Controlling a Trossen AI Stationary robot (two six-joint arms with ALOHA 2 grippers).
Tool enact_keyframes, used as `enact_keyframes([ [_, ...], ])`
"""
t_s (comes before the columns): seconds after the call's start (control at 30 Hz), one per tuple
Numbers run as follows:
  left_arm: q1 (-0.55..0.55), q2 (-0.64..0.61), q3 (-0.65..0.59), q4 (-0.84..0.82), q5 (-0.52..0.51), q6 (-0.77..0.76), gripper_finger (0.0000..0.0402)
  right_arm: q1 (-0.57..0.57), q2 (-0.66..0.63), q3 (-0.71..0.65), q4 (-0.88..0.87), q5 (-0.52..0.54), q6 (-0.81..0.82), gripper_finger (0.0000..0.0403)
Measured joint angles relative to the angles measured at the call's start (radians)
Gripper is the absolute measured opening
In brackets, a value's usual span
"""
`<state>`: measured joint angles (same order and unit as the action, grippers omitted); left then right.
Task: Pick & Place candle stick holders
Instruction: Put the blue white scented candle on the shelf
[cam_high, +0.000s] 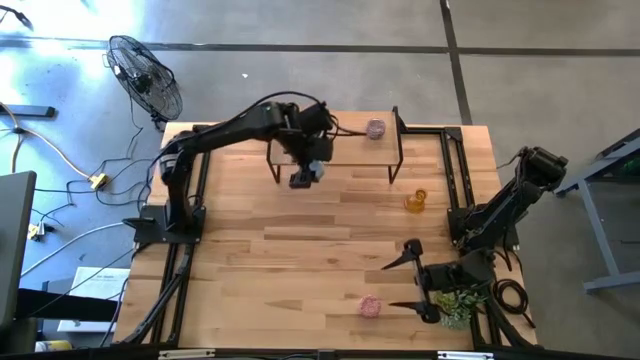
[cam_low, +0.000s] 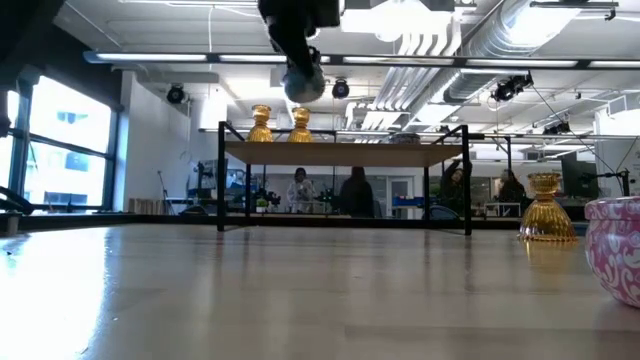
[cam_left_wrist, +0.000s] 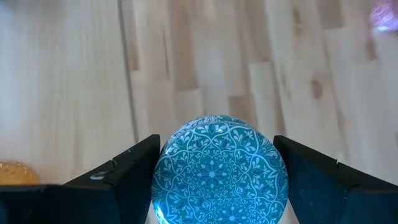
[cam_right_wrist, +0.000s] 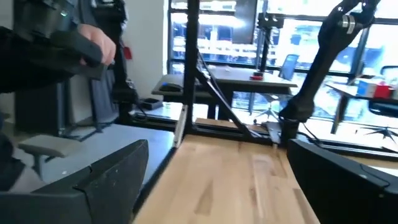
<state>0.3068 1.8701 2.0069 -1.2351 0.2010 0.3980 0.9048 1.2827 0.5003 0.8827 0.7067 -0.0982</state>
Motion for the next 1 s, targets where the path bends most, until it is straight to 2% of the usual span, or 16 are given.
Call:
enact_keyframes([
  [0.13,0.023,0.055,0.062,-0.008,0.023,0.037,0.0282,-0.017,0.0,0.0,-0.047,0.052,0.0,0.0378],
  [0.3,0.012,0.093,0.164,-0.033,0.059,0.067,0.0282,-0.051,0.0,0.0,-0.094,0.179,0.008,0.0378],
  [0.6,-0.017,0.094,0.246,-0.075,0.082,0.105,0.0282,-0.088,0.0,0.0,-0.094,0.531,-0.007,0.0378],
  [0.67,-0.015,0.093,0.246,-0.094,0.078,0.104,0.0283,-0.085,0.0,0.0,-0.097,0.578,-0.017,0.0378],
  [0.8,-0.014,0.095,0.245,-0.111,0.084,0.104,0.0283,-0.091,0.0,0.0,-0.076,0.553,-0.034,0.0378],
  [1.0,-0.015,0.094,0.245,-0.11,0.104,0.113,0.0283,-0.142,0.0,0.0,-0.041,0.438,-0.068,0.0378],
])
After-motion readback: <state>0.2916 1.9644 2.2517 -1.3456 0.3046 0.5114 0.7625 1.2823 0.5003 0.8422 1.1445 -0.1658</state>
